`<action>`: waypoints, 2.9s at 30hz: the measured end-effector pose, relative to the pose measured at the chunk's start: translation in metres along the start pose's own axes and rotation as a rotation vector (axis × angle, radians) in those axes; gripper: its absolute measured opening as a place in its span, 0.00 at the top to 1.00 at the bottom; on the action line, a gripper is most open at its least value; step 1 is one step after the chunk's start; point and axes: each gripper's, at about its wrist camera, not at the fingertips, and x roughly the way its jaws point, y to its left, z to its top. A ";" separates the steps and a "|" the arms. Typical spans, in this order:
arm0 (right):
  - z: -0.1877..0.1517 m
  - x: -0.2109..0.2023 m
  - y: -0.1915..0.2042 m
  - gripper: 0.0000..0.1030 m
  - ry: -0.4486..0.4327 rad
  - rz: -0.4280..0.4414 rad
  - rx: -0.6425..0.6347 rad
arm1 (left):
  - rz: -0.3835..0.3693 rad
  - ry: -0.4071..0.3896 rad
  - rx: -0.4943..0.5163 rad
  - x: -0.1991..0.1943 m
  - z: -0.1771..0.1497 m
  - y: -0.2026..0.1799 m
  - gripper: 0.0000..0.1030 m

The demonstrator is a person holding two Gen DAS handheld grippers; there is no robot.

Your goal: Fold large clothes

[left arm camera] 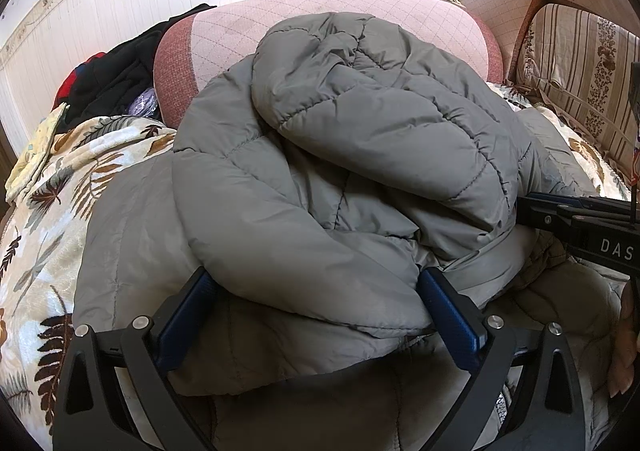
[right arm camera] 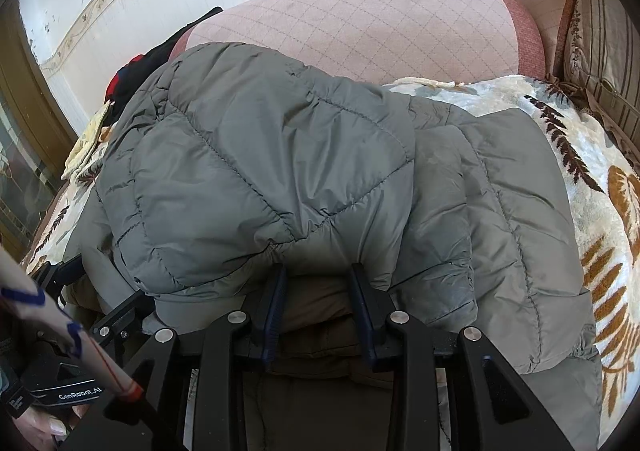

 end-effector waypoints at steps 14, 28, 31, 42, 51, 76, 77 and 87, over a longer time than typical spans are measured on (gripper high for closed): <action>0.000 0.002 0.000 0.67 0.000 -0.007 -0.005 | 0.001 0.000 0.002 0.000 -0.001 -0.001 0.01; -0.052 -0.124 0.011 0.53 -0.054 -0.004 0.036 | 0.000 -0.054 -0.026 -0.054 0.001 0.002 0.01; -0.097 -0.154 0.010 0.53 -0.015 -0.040 0.038 | 0.011 -0.059 -0.029 -0.081 -0.008 -0.004 0.01; -0.173 -0.191 0.028 0.53 0.058 -0.070 0.017 | 0.047 0.068 -0.022 -0.143 -0.112 -0.047 0.01; -0.210 -0.166 0.062 0.53 0.097 -0.106 -0.122 | 0.115 0.110 -0.039 -0.154 -0.166 -0.052 0.01; -0.227 -0.159 0.064 0.46 0.096 -0.102 -0.180 | 0.133 0.046 -0.061 -0.172 -0.197 -0.053 0.01; -0.228 -0.160 0.065 0.46 0.090 -0.103 -0.180 | 0.133 0.042 -0.060 -0.173 -0.198 -0.053 0.01; -0.235 -0.179 0.060 0.46 0.050 -0.102 -0.184 | 0.112 0.030 -0.070 -0.178 -0.199 -0.053 0.01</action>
